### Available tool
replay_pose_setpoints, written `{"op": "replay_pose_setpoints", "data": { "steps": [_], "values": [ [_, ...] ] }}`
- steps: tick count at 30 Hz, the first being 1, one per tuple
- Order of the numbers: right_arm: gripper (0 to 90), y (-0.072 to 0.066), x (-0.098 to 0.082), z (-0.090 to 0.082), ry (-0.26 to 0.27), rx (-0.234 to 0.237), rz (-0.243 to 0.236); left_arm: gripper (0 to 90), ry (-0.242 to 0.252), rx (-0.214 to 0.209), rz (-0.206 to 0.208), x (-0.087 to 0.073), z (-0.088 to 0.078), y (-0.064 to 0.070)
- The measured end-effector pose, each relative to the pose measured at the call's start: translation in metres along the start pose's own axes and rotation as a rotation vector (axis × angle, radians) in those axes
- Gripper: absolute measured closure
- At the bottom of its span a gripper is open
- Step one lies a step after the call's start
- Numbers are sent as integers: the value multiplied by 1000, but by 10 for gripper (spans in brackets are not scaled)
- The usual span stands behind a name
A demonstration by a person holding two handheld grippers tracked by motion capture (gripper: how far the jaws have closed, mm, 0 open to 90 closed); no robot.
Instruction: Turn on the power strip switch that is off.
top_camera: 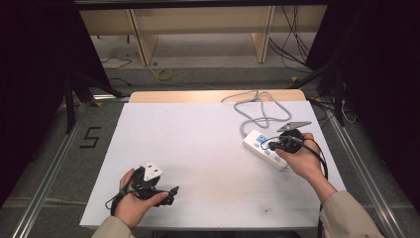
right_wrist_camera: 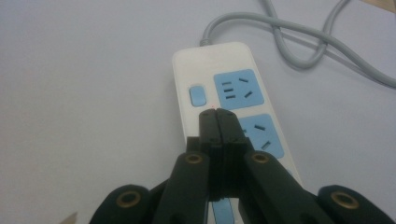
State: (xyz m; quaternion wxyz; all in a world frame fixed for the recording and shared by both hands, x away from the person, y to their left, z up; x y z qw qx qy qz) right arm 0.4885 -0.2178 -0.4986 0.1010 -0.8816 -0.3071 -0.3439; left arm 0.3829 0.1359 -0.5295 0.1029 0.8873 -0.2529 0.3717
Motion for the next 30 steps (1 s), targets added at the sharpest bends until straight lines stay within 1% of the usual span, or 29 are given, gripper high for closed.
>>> {"op": "replay_pose_setpoints", "data": {
  "steps": [18,28,30],
  "values": [
    [900,3,-2,9,-50,6,12,39,2,-1,-1,0,1,0],
    [900,5,-6,16,-92,11,23,39,-1,-1,2,0,1,1],
    [900,5,-6,17,-97,12,14,39,1,-1,2,1,1,1]
  ]
}}
Point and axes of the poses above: each handheld gripper's, and its own axes: z roughly forward along the jaws, x roughly out of its top, y roughly to its right, the point moved 10 cm from there along z, roughly forward along the jaws, and after that the axes turned 2 degrees about -z, right-handed, at the moved point
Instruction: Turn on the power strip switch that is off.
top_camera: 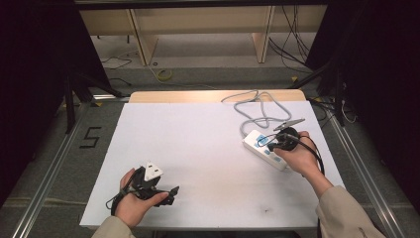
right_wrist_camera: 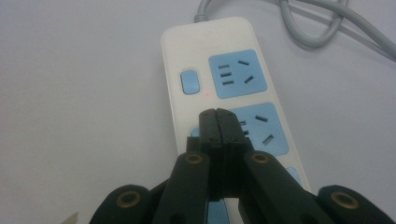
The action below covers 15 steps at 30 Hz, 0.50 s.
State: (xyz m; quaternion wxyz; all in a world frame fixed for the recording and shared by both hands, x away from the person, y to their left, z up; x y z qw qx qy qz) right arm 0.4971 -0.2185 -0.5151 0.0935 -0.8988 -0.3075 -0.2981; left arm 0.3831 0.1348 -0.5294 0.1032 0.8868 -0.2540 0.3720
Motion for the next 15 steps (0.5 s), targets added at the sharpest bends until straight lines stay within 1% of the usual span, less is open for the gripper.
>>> {"op": "replay_pose_setpoints", "data": {
  "steps": [9,15],
  "values": [
    [900,-2,5,1,-29,5,-20,39,-1,-2,3,0,0,0],
    [900,-5,7,3,-33,3,-28,39,-1,-1,2,0,1,0]
  ]
}}
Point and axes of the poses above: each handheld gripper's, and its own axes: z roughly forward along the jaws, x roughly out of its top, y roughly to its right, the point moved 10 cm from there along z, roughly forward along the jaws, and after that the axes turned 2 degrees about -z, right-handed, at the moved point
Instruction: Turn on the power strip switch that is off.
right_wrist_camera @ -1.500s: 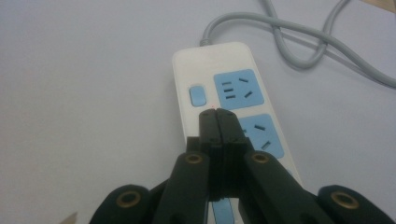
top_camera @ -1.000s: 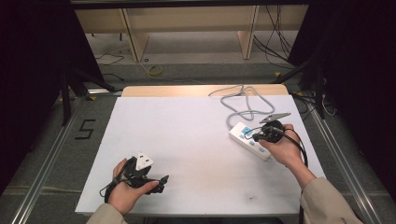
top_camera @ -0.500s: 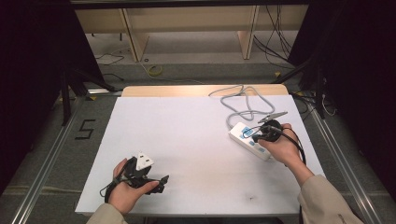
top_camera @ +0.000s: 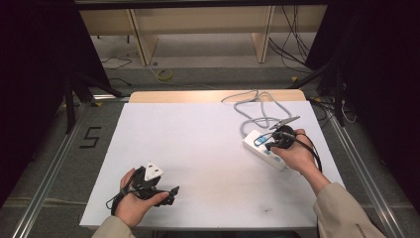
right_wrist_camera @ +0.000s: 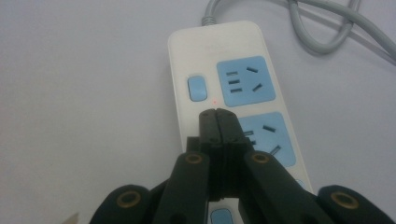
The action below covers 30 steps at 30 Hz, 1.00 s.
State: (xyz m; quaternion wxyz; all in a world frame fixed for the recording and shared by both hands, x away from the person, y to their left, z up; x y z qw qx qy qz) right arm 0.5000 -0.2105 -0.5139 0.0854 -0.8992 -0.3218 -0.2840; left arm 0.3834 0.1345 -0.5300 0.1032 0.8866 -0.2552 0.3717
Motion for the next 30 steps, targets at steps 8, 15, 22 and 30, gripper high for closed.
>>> {"op": "replay_pose_setpoints", "data": {
  "steps": [8,15,22,30],
  "values": [
    [900,1,1,2,-16,-4,3,39,-1,0,0,0,0,0],
    [900,2,0,4,-30,-3,12,40,-1,1,2,0,0,0],
    [900,3,-3,7,-56,5,14,40,-1,2,2,0,0,0],
    [900,4,-2,7,-72,6,8,40,-1,1,4,0,0,0]
  ]
}}
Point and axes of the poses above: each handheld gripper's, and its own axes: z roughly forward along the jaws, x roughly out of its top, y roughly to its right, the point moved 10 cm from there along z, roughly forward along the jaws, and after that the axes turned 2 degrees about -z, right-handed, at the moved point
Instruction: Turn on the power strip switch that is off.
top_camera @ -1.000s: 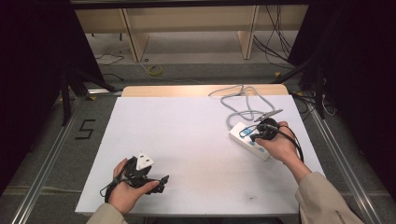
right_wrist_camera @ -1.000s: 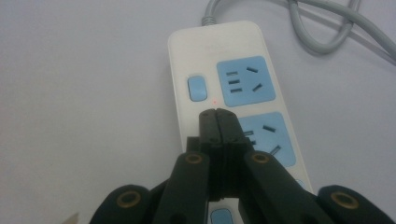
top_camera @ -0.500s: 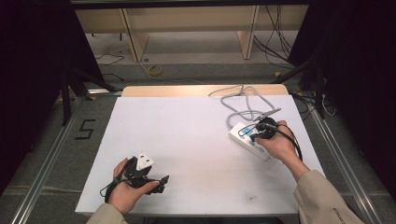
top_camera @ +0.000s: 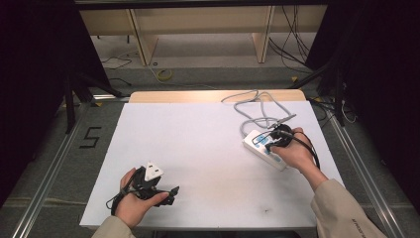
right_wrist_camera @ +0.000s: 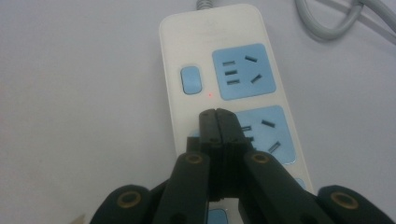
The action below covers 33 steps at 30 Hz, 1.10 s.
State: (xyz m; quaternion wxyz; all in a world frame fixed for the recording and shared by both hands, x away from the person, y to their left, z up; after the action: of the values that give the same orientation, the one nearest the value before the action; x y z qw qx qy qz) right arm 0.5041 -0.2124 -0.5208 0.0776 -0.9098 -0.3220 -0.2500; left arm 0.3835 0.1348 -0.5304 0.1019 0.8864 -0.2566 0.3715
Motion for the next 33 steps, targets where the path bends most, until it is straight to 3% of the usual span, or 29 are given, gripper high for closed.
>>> {"op": "replay_pose_setpoints", "data": {
  "steps": [33],
  "values": [
    [900,-5,3,1,-81,20,-27,40,-1,-1,0,0,0,0]
  ]
}}
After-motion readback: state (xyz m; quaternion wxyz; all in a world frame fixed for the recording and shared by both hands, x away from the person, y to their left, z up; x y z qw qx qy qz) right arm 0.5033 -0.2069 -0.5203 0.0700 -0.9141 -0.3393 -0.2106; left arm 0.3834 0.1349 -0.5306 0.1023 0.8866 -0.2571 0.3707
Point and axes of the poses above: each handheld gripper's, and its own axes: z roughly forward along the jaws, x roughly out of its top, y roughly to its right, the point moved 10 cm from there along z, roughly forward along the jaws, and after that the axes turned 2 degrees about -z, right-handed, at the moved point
